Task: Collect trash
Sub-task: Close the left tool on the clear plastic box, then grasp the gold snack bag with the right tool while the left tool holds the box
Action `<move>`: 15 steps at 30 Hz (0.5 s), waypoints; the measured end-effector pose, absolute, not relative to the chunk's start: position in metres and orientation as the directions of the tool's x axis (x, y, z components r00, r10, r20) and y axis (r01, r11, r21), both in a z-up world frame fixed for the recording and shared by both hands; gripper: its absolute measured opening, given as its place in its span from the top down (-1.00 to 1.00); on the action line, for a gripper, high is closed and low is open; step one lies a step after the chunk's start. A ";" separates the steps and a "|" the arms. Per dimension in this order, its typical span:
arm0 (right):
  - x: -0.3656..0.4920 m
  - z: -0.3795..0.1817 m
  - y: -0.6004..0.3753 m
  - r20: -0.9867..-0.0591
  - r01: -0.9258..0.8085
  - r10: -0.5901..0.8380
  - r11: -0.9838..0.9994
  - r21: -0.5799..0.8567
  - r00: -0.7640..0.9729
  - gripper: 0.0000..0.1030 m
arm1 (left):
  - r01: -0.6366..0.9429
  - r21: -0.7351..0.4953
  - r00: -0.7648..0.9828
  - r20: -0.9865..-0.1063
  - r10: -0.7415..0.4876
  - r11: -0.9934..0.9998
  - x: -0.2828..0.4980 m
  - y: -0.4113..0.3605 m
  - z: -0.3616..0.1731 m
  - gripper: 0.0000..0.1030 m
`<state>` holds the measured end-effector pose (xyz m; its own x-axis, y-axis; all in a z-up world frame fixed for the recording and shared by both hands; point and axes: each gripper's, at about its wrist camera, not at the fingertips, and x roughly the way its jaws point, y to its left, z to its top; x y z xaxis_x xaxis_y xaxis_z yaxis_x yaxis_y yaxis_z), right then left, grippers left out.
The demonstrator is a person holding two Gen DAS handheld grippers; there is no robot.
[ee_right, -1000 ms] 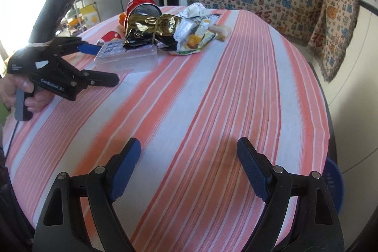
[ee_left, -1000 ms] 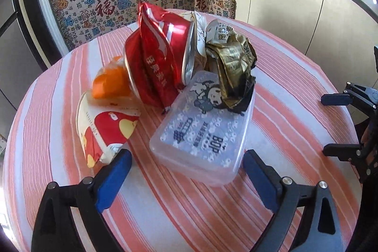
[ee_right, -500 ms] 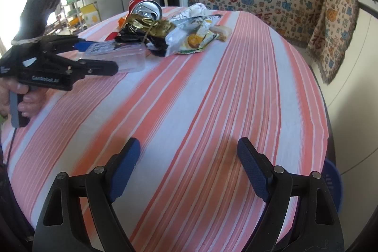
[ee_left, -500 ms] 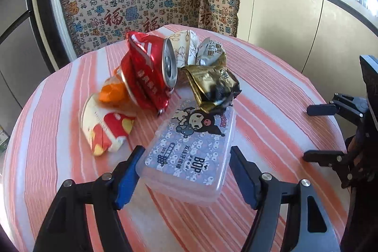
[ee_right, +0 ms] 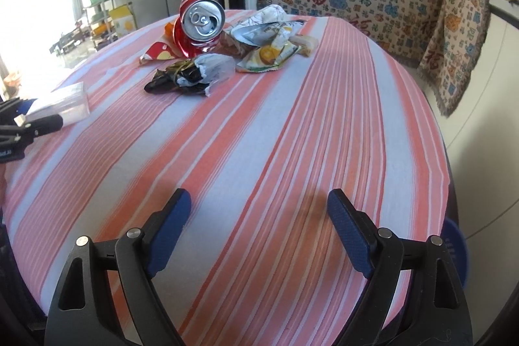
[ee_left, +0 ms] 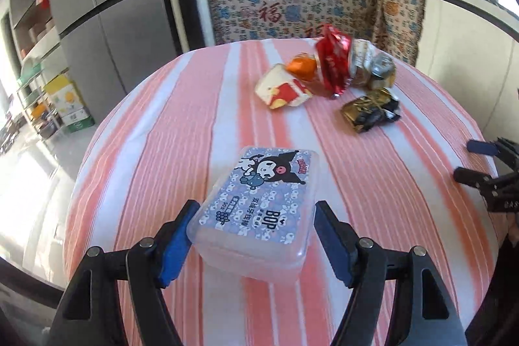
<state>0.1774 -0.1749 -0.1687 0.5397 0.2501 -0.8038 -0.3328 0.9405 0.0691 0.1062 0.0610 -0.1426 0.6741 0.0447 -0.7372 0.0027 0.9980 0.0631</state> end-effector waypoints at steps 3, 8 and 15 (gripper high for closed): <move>0.176 -0.169 -0.175 -0.805 -0.328 0.247 0.942 0.069 0.539 -0.69 | -0.059 0.022 0.659 -0.750 0.056 0.998 0.121 0.078 -0.146 -0.42; 0.174 -0.170 -0.168 -0.818 -0.319 0.232 0.946 0.063 0.526 -0.80 | -0.079 -0.005 0.614 -0.788 0.045 0.997 0.142 0.092 -0.160 -0.47; 0.196 -0.170 -0.142 -0.862 -0.240 0.218 0.964 0.117 0.458 -0.97 | -0.077 0.007 0.609 -0.791 0.053 0.997 0.151 0.094 -0.161 -0.63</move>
